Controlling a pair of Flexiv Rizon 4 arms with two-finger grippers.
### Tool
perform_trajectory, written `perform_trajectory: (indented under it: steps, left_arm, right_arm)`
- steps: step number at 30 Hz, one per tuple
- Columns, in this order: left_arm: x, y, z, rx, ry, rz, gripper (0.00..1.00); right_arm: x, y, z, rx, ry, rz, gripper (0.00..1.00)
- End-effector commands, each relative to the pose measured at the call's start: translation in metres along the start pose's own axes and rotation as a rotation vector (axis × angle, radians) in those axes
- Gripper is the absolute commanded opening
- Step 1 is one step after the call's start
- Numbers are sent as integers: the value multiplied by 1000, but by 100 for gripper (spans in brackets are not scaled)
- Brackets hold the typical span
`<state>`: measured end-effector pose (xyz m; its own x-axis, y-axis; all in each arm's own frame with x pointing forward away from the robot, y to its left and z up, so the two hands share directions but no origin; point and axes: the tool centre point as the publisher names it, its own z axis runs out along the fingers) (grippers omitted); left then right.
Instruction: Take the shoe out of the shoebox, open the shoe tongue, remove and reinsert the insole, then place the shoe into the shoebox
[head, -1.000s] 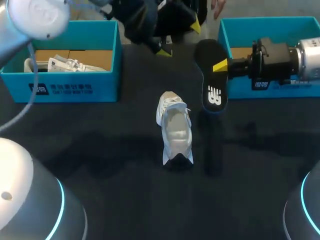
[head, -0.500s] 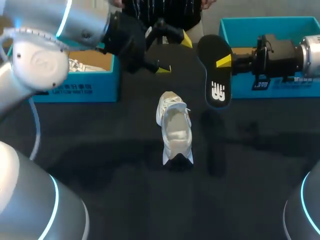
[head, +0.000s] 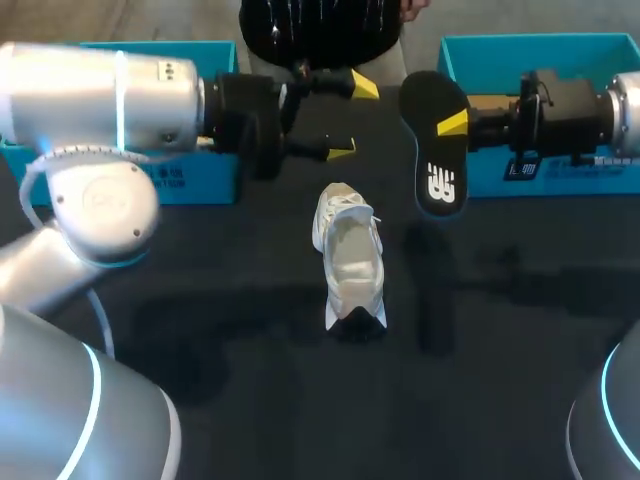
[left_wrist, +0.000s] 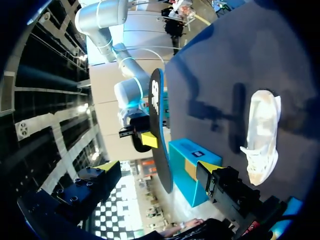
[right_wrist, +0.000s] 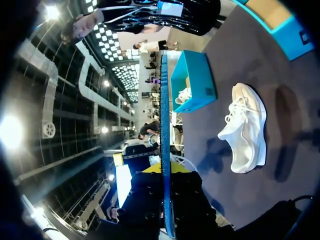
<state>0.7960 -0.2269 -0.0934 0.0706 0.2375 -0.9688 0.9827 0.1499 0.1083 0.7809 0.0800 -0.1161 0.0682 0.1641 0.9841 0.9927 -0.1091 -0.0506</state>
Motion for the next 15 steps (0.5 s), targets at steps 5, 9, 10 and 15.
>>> perform_trajectory:
  steps: [5, 9, 10, 15]
  left_arm:
    - [4, -3, 0, -4, -164, 3, 100]
    - [6, -6, 4, 20, -174, -14, 100]
    - [6, -7, 5, 23, -177, -16, 100]
    - [9, -6, 12, 13, -191, -67, 100]
  right_arm:
    - [1, -1, 1, 7, -1, 6, 0]
    - [2, -1, 3, 10, 5, 6, 0]
    - [3, -1, 4, 11, 6, 5, 0]
    - [4, -3, 10, 21, 17, 6, 0]
